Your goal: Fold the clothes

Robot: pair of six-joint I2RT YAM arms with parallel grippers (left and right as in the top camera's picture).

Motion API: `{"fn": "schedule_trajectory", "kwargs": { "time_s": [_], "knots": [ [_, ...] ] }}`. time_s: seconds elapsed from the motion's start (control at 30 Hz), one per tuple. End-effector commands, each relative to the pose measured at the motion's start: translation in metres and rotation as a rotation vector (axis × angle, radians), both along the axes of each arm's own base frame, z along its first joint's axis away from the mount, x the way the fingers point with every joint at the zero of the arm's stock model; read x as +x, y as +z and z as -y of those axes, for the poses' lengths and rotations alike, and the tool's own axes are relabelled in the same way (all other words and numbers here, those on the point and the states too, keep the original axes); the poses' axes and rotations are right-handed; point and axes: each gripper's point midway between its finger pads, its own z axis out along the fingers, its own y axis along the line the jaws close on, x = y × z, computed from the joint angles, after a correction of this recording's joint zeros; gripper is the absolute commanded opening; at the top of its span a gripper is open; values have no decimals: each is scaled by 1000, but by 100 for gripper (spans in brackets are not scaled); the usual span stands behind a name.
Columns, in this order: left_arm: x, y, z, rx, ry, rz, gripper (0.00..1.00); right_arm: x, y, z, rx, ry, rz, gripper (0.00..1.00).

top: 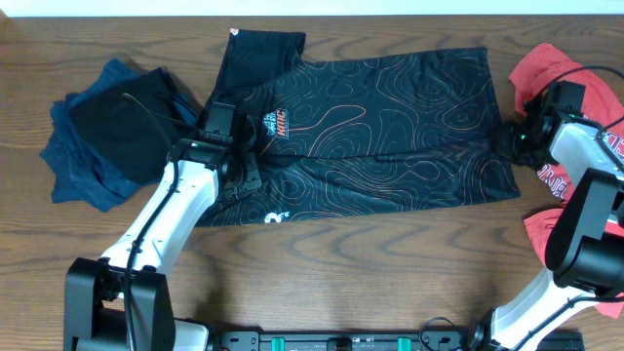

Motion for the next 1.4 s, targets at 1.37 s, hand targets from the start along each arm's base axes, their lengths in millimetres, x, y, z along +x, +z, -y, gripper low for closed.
{"fn": "schedule_trajectory", "kwargs": {
  "time_s": [1.37],
  "knots": [
    [-12,-84,-16,142,-100,-216,35,-66,-26,1,-115,160,-262,25]
  ]
}}
